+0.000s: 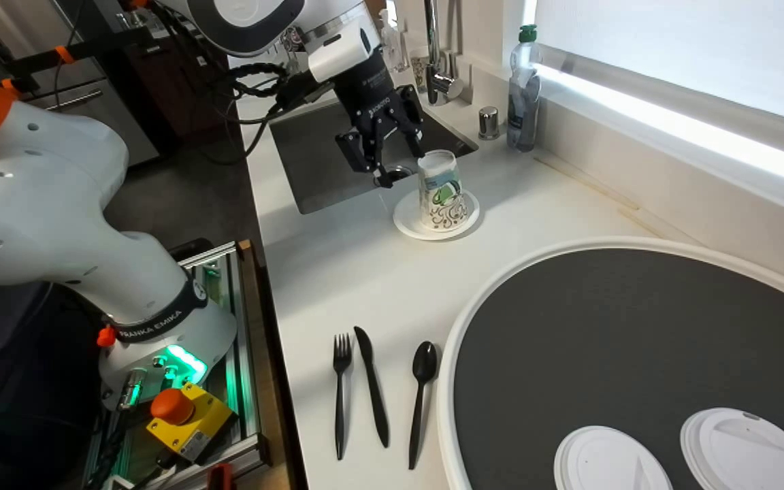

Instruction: Remove the cup from the plate, then put the plate on the cup

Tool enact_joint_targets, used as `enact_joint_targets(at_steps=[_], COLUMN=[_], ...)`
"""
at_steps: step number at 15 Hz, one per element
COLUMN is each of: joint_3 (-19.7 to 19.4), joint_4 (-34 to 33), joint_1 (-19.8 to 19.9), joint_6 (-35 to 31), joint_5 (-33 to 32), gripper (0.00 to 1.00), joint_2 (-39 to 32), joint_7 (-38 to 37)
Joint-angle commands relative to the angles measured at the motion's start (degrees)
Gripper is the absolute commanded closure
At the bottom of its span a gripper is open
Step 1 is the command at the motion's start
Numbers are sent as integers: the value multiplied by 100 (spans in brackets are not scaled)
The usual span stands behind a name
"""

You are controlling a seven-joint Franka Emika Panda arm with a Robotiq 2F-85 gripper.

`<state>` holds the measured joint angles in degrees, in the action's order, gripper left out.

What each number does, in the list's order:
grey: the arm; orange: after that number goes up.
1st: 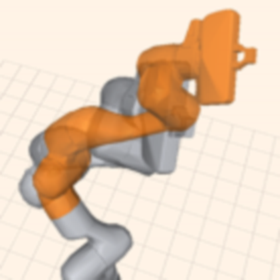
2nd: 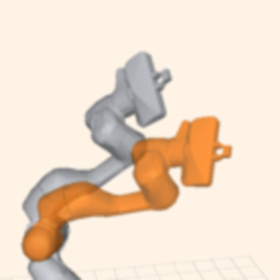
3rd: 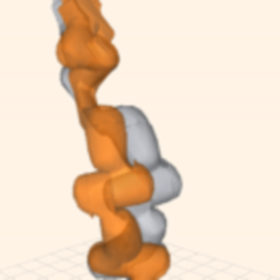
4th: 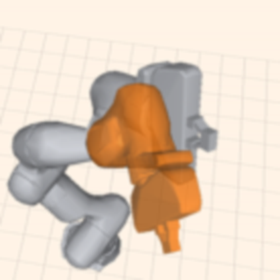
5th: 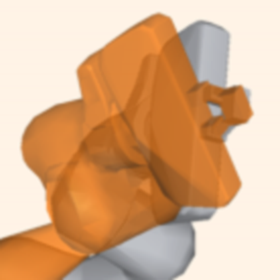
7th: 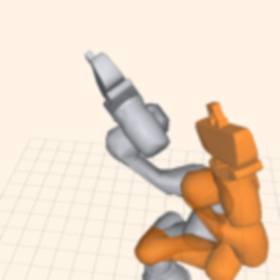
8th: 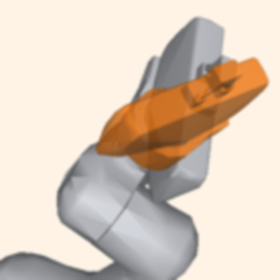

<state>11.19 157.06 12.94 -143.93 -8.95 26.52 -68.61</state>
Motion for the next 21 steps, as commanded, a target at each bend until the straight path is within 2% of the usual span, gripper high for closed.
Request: enact_joint_targets(at_steps=[1,4,10,11,12,13,14,15,19,21], joint_3=[47,74,117,123,131,138,141,139,142,134], joint_4=[66,58,-28,-41,-52,-62,-72,-79,-102,-116], joint_1=[49,56,60,63,69,74,77,76,78,71], joint_6=[-221,-219,-388,-421,-451,-475,-486,-484,-496,-507], joint_5=[-190,-251,-403,-417,-431,-445,-464,-476,-550,-582], gripper=[0,0,53,60,60,26,30,29,2,0], joint_2=[-56,-132,-320,-332,-340,-347,-356,-365,-410,-454], joint_7=[-270,-333,-474,-485,-492,-502,-521,-543,-658,-729])
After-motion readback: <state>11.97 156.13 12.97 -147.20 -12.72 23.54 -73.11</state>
